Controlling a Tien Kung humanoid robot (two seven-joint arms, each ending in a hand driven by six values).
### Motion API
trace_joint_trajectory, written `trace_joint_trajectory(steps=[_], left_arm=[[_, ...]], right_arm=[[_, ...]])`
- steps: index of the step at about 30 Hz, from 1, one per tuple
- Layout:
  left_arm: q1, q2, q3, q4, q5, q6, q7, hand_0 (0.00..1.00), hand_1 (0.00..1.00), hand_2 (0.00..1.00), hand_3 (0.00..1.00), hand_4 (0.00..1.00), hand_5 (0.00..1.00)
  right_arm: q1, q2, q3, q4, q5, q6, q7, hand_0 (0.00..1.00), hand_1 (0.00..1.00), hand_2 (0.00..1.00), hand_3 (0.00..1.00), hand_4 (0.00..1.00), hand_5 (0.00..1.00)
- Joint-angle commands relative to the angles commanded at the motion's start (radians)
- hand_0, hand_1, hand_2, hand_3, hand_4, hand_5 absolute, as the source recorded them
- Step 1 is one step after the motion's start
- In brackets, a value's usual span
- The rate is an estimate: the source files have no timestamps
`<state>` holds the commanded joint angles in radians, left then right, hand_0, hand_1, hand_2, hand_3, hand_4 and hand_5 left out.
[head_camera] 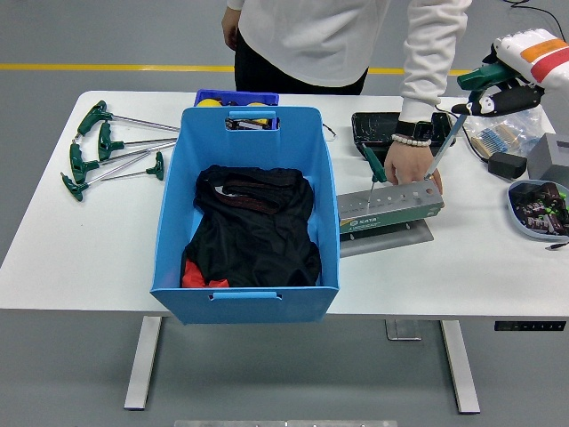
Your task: Lift tool from toolbox,place it in box,lift tool from toolbox,place it in box
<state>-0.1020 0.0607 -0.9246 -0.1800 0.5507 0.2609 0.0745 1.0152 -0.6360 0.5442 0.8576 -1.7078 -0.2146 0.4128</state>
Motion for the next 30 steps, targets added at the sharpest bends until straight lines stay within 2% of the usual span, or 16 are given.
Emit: trace_joint_trajectory(steps=[1, 2, 7, 8, 16, 21, 25, 30], left_arm=[[0.000, 0.000, 0.000, 0.000, 0.000, 0.000, 0.000, 0.744, 0.727, 0.798, 0.772, 0.731, 0.608], [0.000, 0.000, -0.001, 0.000, 0.001, 0.000, 0.000, 0.744, 0.726, 0.796, 0.772, 0.731, 0.608], [0.001, 0.001, 0.002, 0.000, -0.002, 0.000, 0.000, 0.744, 0.726, 0.796, 0.772, 0.731, 0.608], [0.001, 0.001, 0.002, 0.000, -0.002, 0.000, 0.001, 0.743, 0.726, 0.796, 0.773, 0.730, 0.608], [0.003, 0.000, 0.001, 0.000, -0.002, 0.000, 0.001, 0.743, 0.726, 0.796, 0.771, 0.729, 0.608], [0.003, -0.001, 0.005, 0.000, -0.007, 0.000, 0.001, 0.743, 0.726, 0.796, 0.771, 0.728, 0.608], [0.003, -0.002, 0.009, 0.000, -0.010, 0.000, 0.001, 0.743, 0.726, 0.796, 0.771, 0.728, 0.608], [0.005, -0.004, 0.013, 0.000, -0.013, -0.001, 0.002, 0.743, 0.726, 0.797, 0.772, 0.726, 0.608]], right_arm=[[-0.002, -0.003, 0.010, 0.007, 0.000, 0.001, -0.001, 0.002, 0.002, 0.002, 0.002, 0.917, 0.697], [-0.004, -0.008, 0.021, 0.016, 0.000, 0.003, -0.001, 0.002, 0.002, 0.002, 0.002, 0.736, 0.609], [-0.015, -0.034, 0.083, 0.083, -0.003, 0.012, -0.011, 0.002, 0.002, 0.002, 0.002, 0.736, 0.609], [-0.018, -0.039, 0.094, 0.098, -0.003, 0.014, -0.012, 0.002, 0.002, 0.002, 0.002, 0.690, 0.547], [-0.045, -0.068, 0.168, 0.216, 0.011, 0.025, -0.025, 0.002, 0.002, 0.002, 0.002, 0.693, 0.563], [-0.075, -0.075, 0.200, 0.318, 0.033, 0.027, -0.023, 0.002, 0.002, 0.002, 0.002, 0.695, 0.571], [-0.097, -0.065, 0.202, 0.399, 0.038, 0.025, -0.022, 0.002, 0.002, 0.002, 0.002, 0.695, 0.571], [-0.119, -0.004, 0.165, 0.491, 0.040, 0.022, -0.021, 0.002, 0.002, 0.002, 0.002, 0.689, 0.561]])
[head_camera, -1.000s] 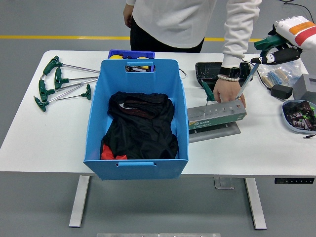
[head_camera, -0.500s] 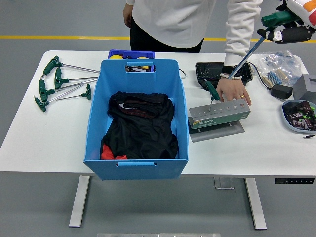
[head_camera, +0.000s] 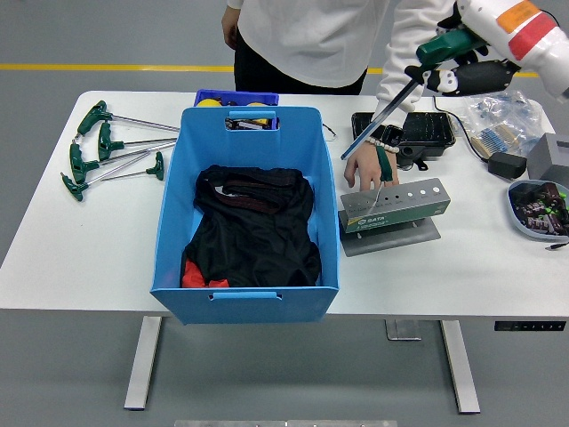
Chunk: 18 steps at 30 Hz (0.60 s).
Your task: Lift tool from toolbox,place it in box,lift tool from toolbox,place it in box
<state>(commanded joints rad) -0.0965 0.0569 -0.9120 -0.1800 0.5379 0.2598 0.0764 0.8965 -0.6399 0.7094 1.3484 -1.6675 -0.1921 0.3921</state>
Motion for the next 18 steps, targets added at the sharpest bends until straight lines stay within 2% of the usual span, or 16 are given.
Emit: trace_joint_trajectory(steps=[6, 10, 18], left_arm=[[-0.001, -0.001, 0.005, 0.000, -0.003, -0.001, 0.000, 0.743, 0.726, 0.796, 0.772, 0.725, 0.610], [-0.002, -0.001, 0.007, 0.000, -0.004, -0.001, 0.000, 0.743, 0.726, 0.796, 0.772, 0.725, 0.610], [-0.006, 0.002, 0.007, 0.000, -0.002, -0.001, -0.002, 0.743, 0.726, 0.796, 0.771, 0.725, 0.610]], right_arm=[[0.015, 0.085, -0.096, 0.059, -0.008, -0.007, -0.003, 0.002, 0.002, 0.002, 0.002, 0.686, 0.559], [0.042, 0.133, -0.166, 0.074, -0.010, -0.014, -0.011, 0.002, 0.002, 0.002, 0.002, 0.658, 0.536], [0.113, 0.188, -0.298, 0.052, -0.058, -0.015, -0.046, 0.005, 0.002, 0.003, 0.002, 0.646, 0.563]])
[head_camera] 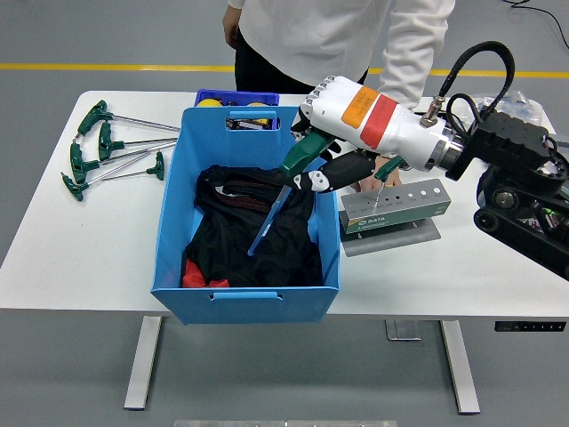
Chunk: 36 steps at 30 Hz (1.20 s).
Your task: Lift tool from toolbox,place it in box,lift tool from toolbox,place it in box
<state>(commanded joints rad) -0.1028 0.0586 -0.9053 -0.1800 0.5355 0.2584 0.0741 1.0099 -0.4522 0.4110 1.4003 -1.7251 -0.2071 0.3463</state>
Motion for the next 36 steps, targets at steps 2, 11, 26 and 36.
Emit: trace_joint_trajectory(steps=[2, 11, 26, 36], left_arm=[[0.000, 0.000, -0.003, 0.000, 0.004, 0.000, 0.001, 0.743, 0.726, 0.796, 0.771, 0.725, 0.610], [0.002, 0.003, -0.013, 0.000, 0.023, 0.000, 0.005, 0.743, 0.724, 0.795, 0.771, 0.726, 0.611], [0.002, 0.007, -0.045, 0.000, 0.074, -0.002, 0.011, 0.744, 0.723, 0.792, 0.771, 0.729, 0.615], [0.000, 0.009, -0.049, 0.000, 0.076, -0.001, 0.011, 0.744, 0.723, 0.790, 0.771, 0.728, 0.614]], right_arm=[[0.011, 0.010, -0.022, -0.010, -0.013, 0.011, -0.018, 0.147, 0.070, 0.134, 0.132, 0.797, 0.445], [0.035, 0.042, -0.077, -0.052, -0.085, 0.032, -0.074, 0.217, 0.168, 0.235, 0.285, 0.866, 0.618], [0.057, 0.070, -0.077, -0.063, -0.103, 0.022, -0.069, 0.796, 0.699, 0.746, 0.673, 0.998, 0.667], [0.059, 0.073, -0.057, -0.086, -0.104, 0.032, -0.077, 0.808, 0.707, 0.756, 0.684, 0.998, 0.669]])
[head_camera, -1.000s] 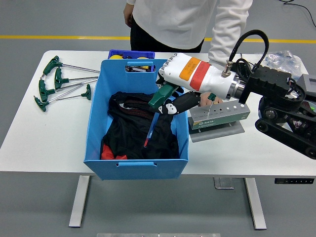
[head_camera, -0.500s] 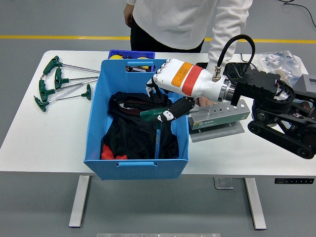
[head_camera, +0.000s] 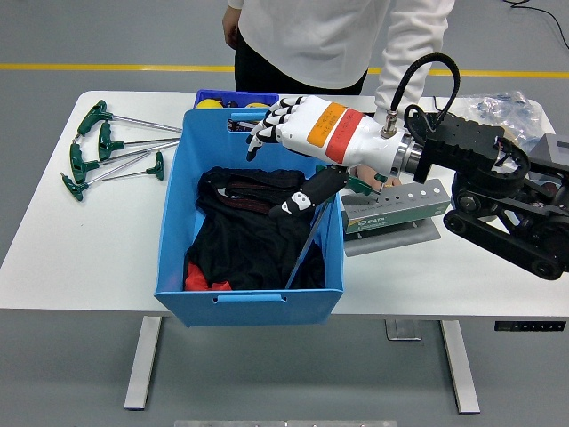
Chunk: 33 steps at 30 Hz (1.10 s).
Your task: Lift tool from toolbox,place it in box,lift tool from toolbox,place it in box
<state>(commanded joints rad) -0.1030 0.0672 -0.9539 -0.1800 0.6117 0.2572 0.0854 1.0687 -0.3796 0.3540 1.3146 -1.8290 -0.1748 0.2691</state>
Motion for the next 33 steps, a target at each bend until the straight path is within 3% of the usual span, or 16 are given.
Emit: trace_joint_trajectory(steps=[7, 15, 33], left_arm=[[-0.001, 0.001, 0.003, 0.000, -0.003, 0.000, 0.000, 0.745, 0.723, 0.789, 0.770, 0.729, 0.614], [-0.002, 0.001, 0.002, 0.000, -0.003, 0.001, 0.000, 0.745, 0.721, 0.787, 0.770, 0.730, 0.613], [-0.003, -0.003, 0.007, 0.000, -0.013, 0.003, 0.000, 0.744, 0.722, 0.786, 0.771, 0.730, 0.613]], right_arm=[[0.008, -0.010, 0.037, -0.082, -0.054, 0.039, -0.031, 0.812, 0.703, 0.755, 0.678, 0.998, 0.672], [0.005, -0.032, 0.042, -0.188, -0.069, 0.055, -0.032, 0.798, 0.689, 0.736, 0.595, 0.998, 0.674], [-0.011, -0.051, 0.044, -0.212, -0.054, 0.067, -0.030, 0.800, 0.679, 0.725, 0.577, 0.998, 0.692]])
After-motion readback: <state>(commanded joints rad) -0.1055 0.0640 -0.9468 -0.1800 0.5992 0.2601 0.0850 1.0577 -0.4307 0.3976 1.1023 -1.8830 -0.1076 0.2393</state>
